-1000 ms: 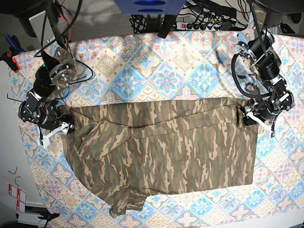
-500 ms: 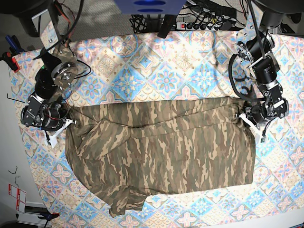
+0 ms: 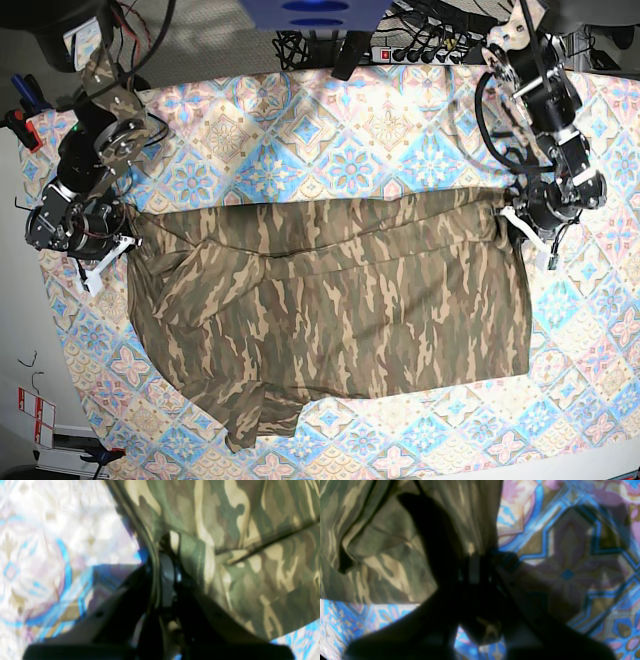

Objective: Fold the T-shirt properly
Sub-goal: 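Drag the shirt back toward the robot with both grippers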

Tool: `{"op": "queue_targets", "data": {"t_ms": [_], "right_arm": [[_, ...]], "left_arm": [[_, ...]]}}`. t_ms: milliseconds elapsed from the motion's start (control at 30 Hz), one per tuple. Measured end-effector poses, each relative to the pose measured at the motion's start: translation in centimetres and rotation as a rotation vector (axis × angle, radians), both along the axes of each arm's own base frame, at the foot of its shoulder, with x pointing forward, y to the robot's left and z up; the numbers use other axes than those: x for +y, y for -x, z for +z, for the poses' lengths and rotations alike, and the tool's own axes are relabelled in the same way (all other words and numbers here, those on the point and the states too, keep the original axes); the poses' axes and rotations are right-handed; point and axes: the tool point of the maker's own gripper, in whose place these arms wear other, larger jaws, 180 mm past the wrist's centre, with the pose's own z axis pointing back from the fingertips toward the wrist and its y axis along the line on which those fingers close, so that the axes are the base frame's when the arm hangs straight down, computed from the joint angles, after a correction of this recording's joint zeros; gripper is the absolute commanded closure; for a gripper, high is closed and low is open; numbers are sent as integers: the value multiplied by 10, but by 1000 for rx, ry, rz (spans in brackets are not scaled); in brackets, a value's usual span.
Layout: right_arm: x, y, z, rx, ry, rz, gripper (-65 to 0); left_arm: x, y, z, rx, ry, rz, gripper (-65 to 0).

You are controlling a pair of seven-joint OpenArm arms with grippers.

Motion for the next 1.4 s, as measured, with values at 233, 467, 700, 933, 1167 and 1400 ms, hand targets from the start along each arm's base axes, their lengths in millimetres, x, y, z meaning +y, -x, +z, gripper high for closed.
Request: {"op": "queue_targets", "data": {"t_ms": [233, 467, 700, 933, 1167, 1400], "right_arm": [[-28, 32, 3, 75, 62, -49, -35], [-54, 77, 7, 161, 171, -70, -35], [-67, 105, 9, 221, 212, -99, -35], [-94, 137, 20, 313, 267, -154, -35], [-113, 168, 21, 393, 327, -174, -35], [-109, 167, 17, 370, 317, -163, -35]], "left_arm": [[15, 40, 4, 29, -98, -35, -8], [15, 53, 2, 27, -99, -35, -8], [13, 68, -1, 5, -76, -28, -8], [8, 87, -4, -13, -37, -19, -8], [16, 113, 0, 25, -108, -51, -8], [9, 138, 5, 119, -250, -152, -8]]}}
